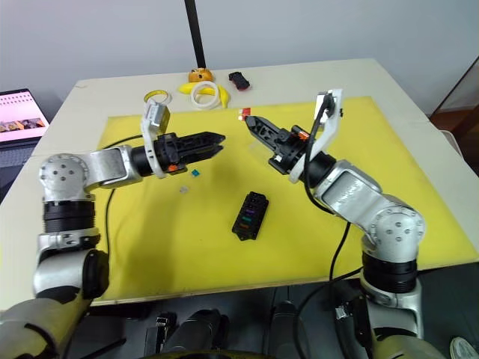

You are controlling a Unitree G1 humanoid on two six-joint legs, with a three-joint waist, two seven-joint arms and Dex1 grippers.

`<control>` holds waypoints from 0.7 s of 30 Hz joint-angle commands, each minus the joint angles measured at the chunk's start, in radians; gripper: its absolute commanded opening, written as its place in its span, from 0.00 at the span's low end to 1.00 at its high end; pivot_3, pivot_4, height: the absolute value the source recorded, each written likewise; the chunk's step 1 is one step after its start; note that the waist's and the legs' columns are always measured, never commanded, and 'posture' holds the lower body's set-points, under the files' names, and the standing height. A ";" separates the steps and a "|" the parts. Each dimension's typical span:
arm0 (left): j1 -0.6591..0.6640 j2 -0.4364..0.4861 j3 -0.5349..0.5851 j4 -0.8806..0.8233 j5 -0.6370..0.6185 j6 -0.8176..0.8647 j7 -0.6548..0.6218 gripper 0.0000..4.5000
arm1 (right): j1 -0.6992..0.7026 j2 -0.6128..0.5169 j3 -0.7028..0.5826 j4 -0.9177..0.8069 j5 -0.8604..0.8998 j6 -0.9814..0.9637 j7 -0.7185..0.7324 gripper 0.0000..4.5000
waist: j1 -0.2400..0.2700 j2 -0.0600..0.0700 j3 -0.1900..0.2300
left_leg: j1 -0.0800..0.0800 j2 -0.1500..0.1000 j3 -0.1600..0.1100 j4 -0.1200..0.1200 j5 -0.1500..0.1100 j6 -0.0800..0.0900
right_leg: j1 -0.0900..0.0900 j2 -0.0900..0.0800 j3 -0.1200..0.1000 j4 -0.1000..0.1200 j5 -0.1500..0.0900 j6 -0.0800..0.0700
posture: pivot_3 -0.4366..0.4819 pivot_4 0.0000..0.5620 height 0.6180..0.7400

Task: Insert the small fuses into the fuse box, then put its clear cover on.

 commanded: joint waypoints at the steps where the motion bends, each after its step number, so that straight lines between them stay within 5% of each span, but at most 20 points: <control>1: 0.029 0.143 -0.144 -0.180 0.175 -0.136 -0.316 0.98 | -0.002 -0.147 -0.024 -0.048 0.107 0.069 0.049 0.00 | 0.004 0.001 0.001 | 0.000 0.000 0.000 -0.001 0.000 0.000 | 0.001 0.000 0.000 -0.005 0.000 0.000 | 0.48 0.27 1.00; 4: 0.071 0.238 -0.259 -0.233 0.352 -0.323 -0.520 0.98 | -0.009 -0.327 -0.012 -0.045 0.092 0.164 0.127 0.00 | 0.008 0.003 0.002 | 0.001 0.001 0.000 -0.002 0.000 0.000 | 0.005 0.000 -0.001 -0.010 0.000 0.000 | 0.48 0.27 1.00; 9: 0.096 0.231 -0.381 -0.194 0.615 -0.623 -0.654 0.98 | -0.061 -0.521 0.108 -0.096 -0.215 0.271 0.364 0.00 | 0.008 0.002 0.003 | 0.001 0.002 0.000 -0.001 0.000 0.000 | 0.006 0.001 -0.003 -0.011 0.000 0.000 | 0.48 0.27 1.00; 16: 0.117 0.137 -0.467 -0.120 0.847 -0.912 -0.715 0.98 | -0.146 -0.544 0.380 -0.147 -0.681 0.232 0.612 0.00 | 0.007 0.001 0.003 | 0.000 0.002 0.001 -0.001 -0.001 0.001 | 0.005 0.000 -0.003 -0.011 0.000 0.000 | 0.48 0.27 1.00; 21: 0.115 0.085 -0.477 -0.115 0.877 -0.914 -0.737 0.98 | -0.183 -0.513 0.451 -0.140 -0.826 0.238 0.716 0.00 | 0.009 0.000 0.004 | -0.001 0.001 0.000 0.000 -0.001 0.001 | 0.004 -0.001 -0.004 -0.011 0.000 0.000 | 0.48 0.27 1.00</control>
